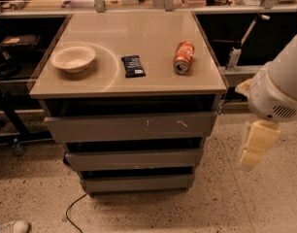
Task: Open middle drawer
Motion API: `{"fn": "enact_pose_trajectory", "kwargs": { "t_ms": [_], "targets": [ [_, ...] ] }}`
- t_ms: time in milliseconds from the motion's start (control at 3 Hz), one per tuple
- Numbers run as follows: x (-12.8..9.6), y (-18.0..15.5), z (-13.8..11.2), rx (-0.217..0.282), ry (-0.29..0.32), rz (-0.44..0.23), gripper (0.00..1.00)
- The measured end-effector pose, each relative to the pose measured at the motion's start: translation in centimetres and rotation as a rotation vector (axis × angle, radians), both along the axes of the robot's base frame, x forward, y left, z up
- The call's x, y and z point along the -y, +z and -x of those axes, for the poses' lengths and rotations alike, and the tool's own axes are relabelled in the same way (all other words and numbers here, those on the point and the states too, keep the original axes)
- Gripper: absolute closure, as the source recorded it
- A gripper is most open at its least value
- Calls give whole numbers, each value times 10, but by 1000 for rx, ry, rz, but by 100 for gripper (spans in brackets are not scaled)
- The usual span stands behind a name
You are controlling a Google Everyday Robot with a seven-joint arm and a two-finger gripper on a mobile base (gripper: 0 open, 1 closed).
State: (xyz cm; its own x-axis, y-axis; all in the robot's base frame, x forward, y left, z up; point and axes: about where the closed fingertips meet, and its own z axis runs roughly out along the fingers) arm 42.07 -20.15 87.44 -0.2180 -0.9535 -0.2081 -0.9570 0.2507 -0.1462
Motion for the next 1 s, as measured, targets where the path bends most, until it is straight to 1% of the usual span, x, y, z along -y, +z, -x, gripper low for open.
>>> {"fn": "enact_pose_trajectory", "kwargs": {
  "t_ms": [333, 667, 1000],
  "targets": [
    [-10, -59, 1, -67, 14, -18, 0],
    [-22, -103, -1, -125, 22, -49, 0],
    [-22, -103, -1, -125, 22, -49, 0]
  ]
}}
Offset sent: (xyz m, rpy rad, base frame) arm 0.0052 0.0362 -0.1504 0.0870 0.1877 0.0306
